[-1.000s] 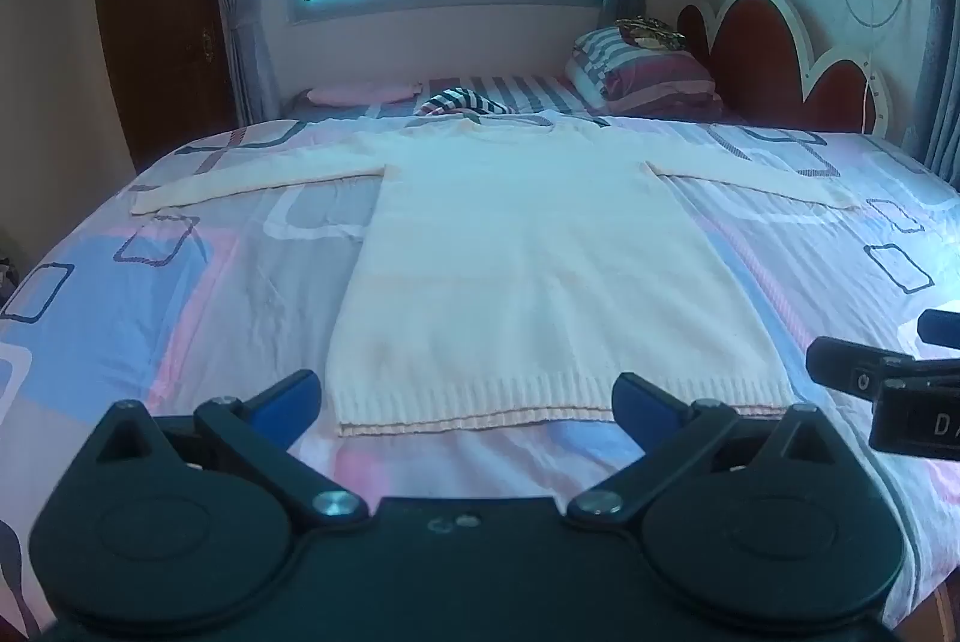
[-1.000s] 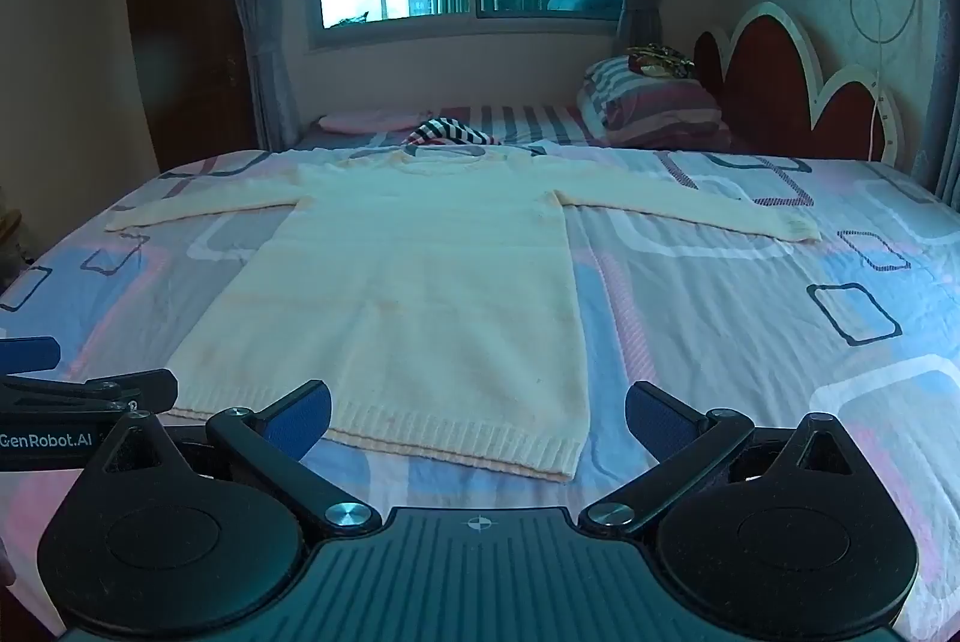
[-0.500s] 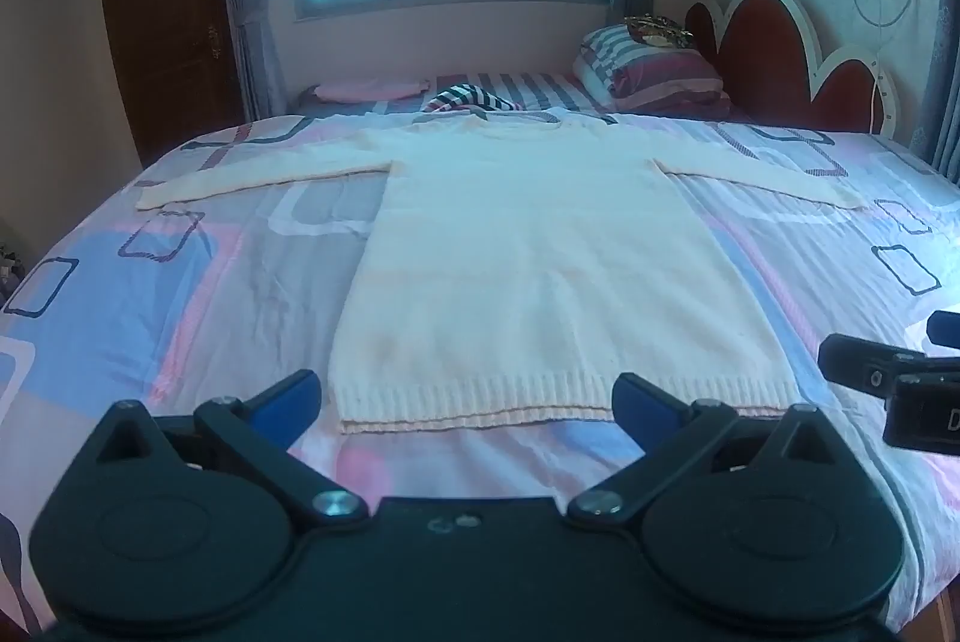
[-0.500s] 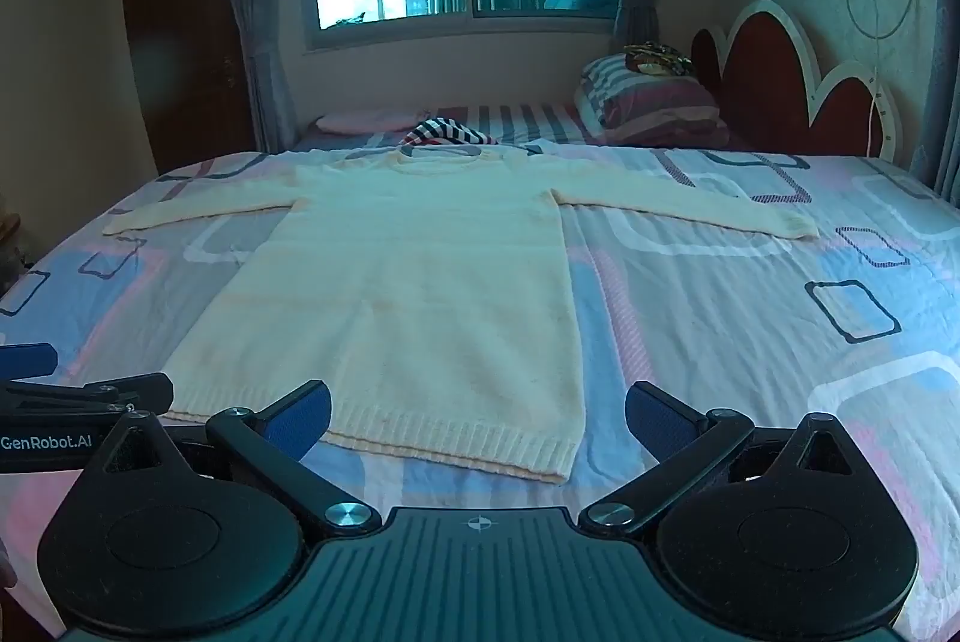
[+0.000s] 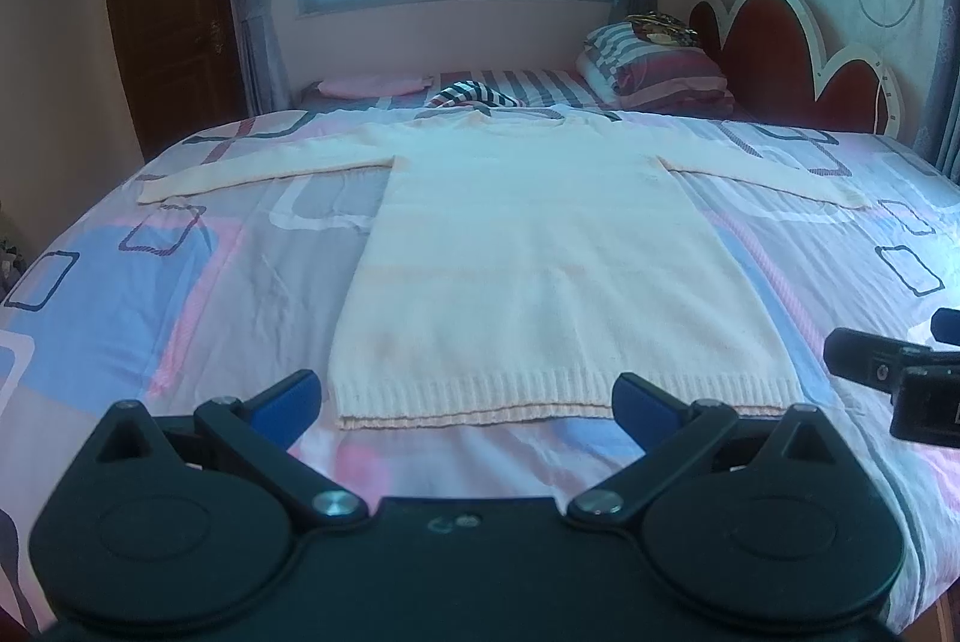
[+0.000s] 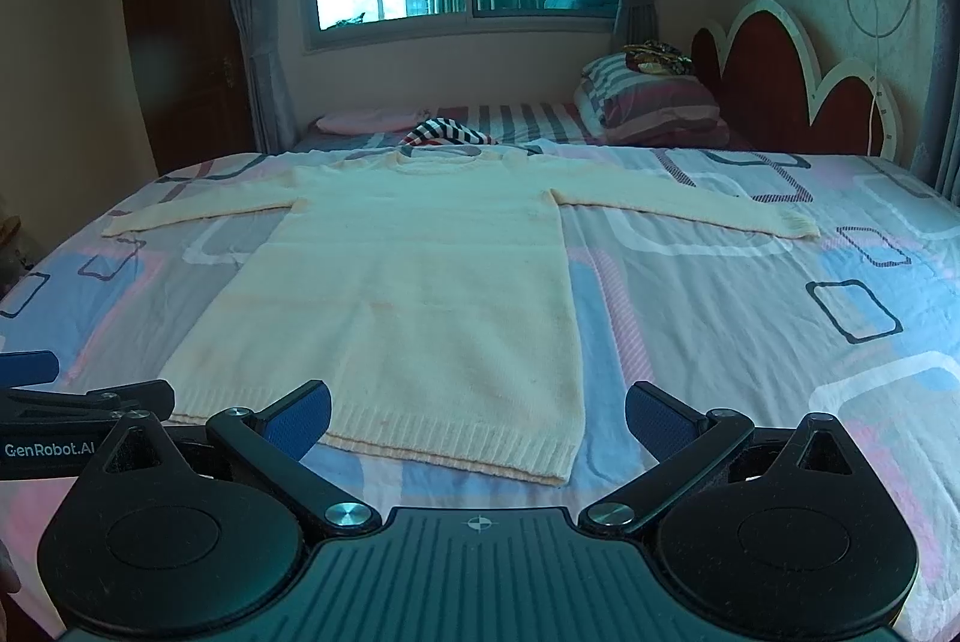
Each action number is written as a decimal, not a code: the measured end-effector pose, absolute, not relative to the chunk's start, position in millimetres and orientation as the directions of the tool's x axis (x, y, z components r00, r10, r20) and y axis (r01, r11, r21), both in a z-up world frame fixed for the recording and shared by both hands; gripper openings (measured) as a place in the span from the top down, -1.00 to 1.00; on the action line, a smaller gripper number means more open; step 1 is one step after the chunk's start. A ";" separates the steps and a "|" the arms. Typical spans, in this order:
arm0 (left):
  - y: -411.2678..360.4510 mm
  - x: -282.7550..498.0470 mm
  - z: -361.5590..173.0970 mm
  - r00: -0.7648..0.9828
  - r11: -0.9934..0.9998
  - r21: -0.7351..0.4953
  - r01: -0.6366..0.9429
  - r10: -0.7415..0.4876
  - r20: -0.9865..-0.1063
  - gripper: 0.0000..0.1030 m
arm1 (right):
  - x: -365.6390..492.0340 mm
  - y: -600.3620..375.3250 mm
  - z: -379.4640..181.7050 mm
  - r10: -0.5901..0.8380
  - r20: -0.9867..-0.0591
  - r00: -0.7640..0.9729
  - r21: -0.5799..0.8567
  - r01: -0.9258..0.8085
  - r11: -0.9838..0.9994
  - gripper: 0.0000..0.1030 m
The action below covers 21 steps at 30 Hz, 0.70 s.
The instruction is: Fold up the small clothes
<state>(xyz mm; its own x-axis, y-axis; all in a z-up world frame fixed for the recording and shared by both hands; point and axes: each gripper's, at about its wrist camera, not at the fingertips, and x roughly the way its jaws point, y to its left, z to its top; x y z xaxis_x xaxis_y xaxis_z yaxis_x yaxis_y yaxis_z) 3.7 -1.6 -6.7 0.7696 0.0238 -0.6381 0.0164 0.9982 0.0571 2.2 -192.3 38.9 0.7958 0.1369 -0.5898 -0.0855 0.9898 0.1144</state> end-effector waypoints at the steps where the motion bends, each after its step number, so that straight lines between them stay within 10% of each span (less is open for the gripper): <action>1: -1.8 3.9 -6.9 0.769 0.998 0.056 0.017 0.023 -0.639 -0.99 | 2.2 -192.4 39.1 0.138 -0.591 0.795 0.116 -0.086 0.990 -1.00; 21: -2.1 1.9 -5.7 0.773 0.998 0.056 0.015 0.023 -0.633 -0.99 | 3.4 -190.8 39.3 0.134 -0.594 0.793 0.114 -0.081 0.990 -1.00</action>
<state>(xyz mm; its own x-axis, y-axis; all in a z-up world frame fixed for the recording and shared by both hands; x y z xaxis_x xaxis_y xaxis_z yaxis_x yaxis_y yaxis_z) 1.9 -2.1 -5.7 0.7734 0.0234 -0.6334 0.0154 0.9983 0.0558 3.4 -190.8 39.3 0.7933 0.1336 -0.5940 -0.0811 0.9901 0.1145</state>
